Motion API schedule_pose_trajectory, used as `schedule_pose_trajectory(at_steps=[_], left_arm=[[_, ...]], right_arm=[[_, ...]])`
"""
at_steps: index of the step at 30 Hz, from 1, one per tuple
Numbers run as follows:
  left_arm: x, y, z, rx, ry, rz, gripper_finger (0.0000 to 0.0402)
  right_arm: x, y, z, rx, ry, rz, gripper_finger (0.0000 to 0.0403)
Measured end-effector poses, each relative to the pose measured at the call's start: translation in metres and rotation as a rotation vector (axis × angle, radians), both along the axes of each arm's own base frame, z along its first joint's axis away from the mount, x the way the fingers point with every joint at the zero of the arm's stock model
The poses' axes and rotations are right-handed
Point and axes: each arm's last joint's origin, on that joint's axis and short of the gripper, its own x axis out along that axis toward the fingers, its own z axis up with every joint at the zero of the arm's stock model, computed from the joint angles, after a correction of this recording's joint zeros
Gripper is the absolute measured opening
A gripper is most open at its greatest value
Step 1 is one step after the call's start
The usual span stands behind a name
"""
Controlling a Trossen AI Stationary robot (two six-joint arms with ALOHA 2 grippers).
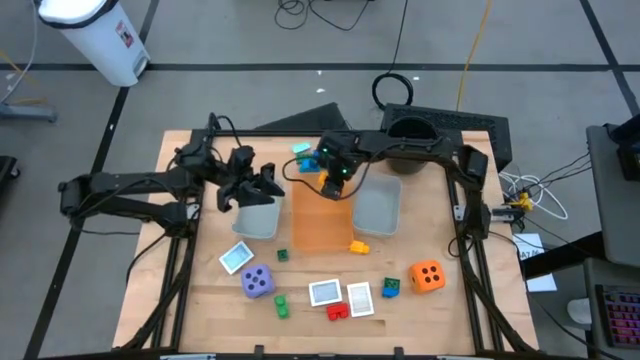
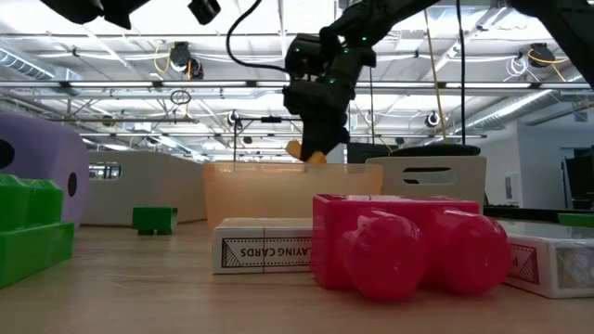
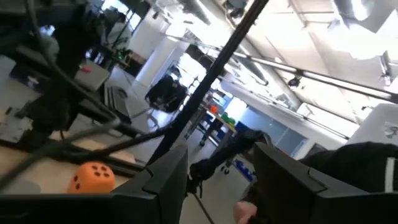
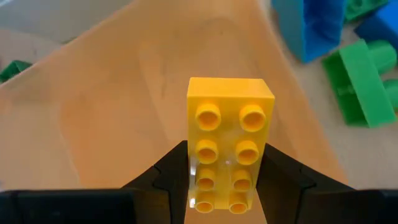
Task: Pick & Place Toys
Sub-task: Put the yellow game piece into the orange bin
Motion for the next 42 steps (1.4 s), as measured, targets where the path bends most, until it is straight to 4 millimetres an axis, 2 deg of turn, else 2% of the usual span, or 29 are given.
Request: schedule_pose_trajectory(at_steps=[4,10,15,22,30,39,42], left_arm=[[-0.008,0.004,0.006,-0.01,-0.018,0.026,0.0186],[-0.025,0.007,0.018,0.007,-0.08,0.065,0.0187],[-0.034,0.01,0.023,0.007,-0.103,0.088,0.0186],[-0.036,0.015,0.023,-0.003,-0.093,0.1,0.0186],[-0.036,0.016,0.022,-0.002,-0.088,0.106,0.0186],[-0.034,0.016,0.019,0.002,-0.051,0.091,0.0187],[-0.034,0.016,0.017,0.01,-0.041,0.095,0.0187]], right_arm=[[0.012,-0.007,0.0,-0.021,0.016,0.046,0.0137],[0.023,-0.013,-0.007,-0.089,0.147,0.136,0.0137],[0.024,-0.014,-0.025,-0.092,0.267,0.211,0.0143],[0.025,-0.015,-0.033,-0.131,0.31,0.252,0.014],[0.025,-0.017,-0.032,-0.211,0.322,0.326,0.0142],[0.029,-0.008,-0.032,-0.231,0.31,0.397,0.0142],[0.031,-0.007,-0.041,-0.221,0.329,0.409,0.0142]])
